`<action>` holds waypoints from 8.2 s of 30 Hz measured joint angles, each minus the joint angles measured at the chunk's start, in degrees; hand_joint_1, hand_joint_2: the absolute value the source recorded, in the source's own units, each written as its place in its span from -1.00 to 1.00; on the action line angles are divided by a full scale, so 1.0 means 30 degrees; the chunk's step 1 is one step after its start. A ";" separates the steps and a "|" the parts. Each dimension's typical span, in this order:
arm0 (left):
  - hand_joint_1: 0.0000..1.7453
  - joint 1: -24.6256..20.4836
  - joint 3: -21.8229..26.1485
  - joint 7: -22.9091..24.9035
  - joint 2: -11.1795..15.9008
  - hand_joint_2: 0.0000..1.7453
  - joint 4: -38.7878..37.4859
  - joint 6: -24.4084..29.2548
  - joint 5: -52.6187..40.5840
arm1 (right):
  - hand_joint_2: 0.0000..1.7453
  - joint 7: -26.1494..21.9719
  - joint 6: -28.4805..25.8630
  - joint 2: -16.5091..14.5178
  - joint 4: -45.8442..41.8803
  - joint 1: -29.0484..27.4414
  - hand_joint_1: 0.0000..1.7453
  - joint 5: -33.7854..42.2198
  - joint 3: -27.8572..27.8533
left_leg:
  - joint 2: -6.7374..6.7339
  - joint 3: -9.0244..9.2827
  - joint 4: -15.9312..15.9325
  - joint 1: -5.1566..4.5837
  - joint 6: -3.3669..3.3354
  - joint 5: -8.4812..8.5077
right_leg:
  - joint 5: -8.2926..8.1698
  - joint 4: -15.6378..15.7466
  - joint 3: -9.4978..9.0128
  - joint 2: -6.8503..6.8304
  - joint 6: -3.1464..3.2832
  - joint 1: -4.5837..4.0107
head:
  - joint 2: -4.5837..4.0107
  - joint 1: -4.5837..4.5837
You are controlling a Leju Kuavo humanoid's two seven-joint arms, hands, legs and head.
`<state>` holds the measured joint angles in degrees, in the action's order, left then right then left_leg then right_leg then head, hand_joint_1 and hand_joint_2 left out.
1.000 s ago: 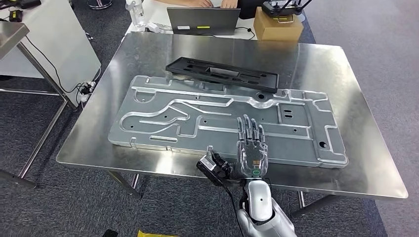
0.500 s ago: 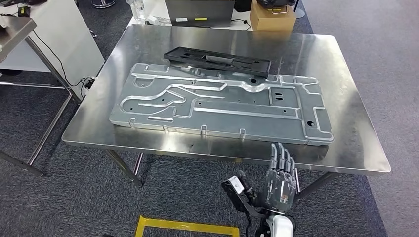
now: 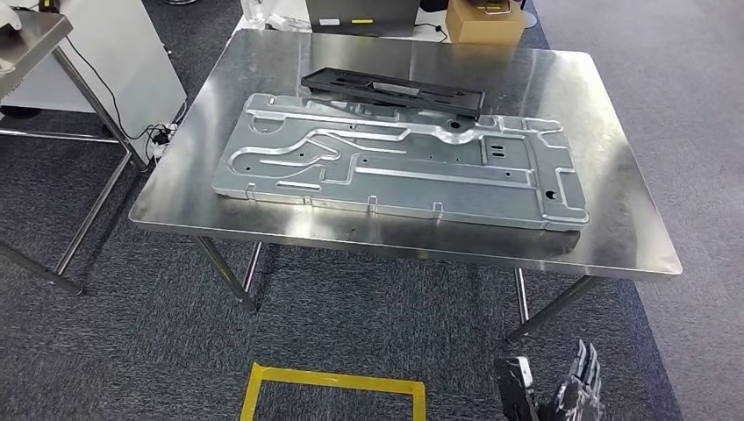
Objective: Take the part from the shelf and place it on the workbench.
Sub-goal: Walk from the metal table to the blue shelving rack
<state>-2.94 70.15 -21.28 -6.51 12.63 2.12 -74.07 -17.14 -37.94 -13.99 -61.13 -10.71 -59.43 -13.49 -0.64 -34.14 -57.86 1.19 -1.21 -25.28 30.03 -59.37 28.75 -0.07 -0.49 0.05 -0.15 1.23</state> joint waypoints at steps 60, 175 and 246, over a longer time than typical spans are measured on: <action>-1.00 -0.0015 0.0499 -0.0046 -0.0314 -1.00 0.0000 0.0357 -0.1073 | -1.00 0.7008 1.1705 0.0636 1.6352 0.3533 -1.00 0.2268 -1.2341 | 0.1539 0.0801 -0.0062 -0.0153 -0.0415 -0.0636 | 0.0364 -0.1199 0.0809 0.0762 -0.0080 0.0293 | 0.0000 -0.0075; -1.00 0.0094 0.1179 0.0463 -0.0049 -1.00 0.0015 0.0459 -0.1415 | -1.00 0.8116 1.2245 0.0543 1.6539 0.4239 -1.00 0.0079 -1.3177 | 0.0003 0.0374 -0.0288 0.0030 0.0251 -0.0608 | 0.1102 -0.0446 0.0172 -0.1242 0.0096 0.0119 | 0.0000 -0.0195; -1.00 -0.0158 0.1432 0.0623 0.0220 -1.00 0.0015 0.0674 -0.1763 | -1.00 0.7424 1.2937 0.0696 1.6652 0.4079 -1.00 -0.0391 -1.3667 | 0.1967 0.0613 0.0012 -0.0027 0.0313 -0.0261 | 0.0146 -0.0287 0.0509 0.1298 -0.0041 0.0486 | 0.0000 -0.0271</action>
<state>-3.41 74.44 -19.41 -5.85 12.68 4.14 -79.36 5.13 0.88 -11.91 -11.17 1.52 -60.60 -54.49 5.26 -32.30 -57.82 1.11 -0.27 -26.06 30.46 -60.23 30.28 3.82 -0.62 1.50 -0.15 0.42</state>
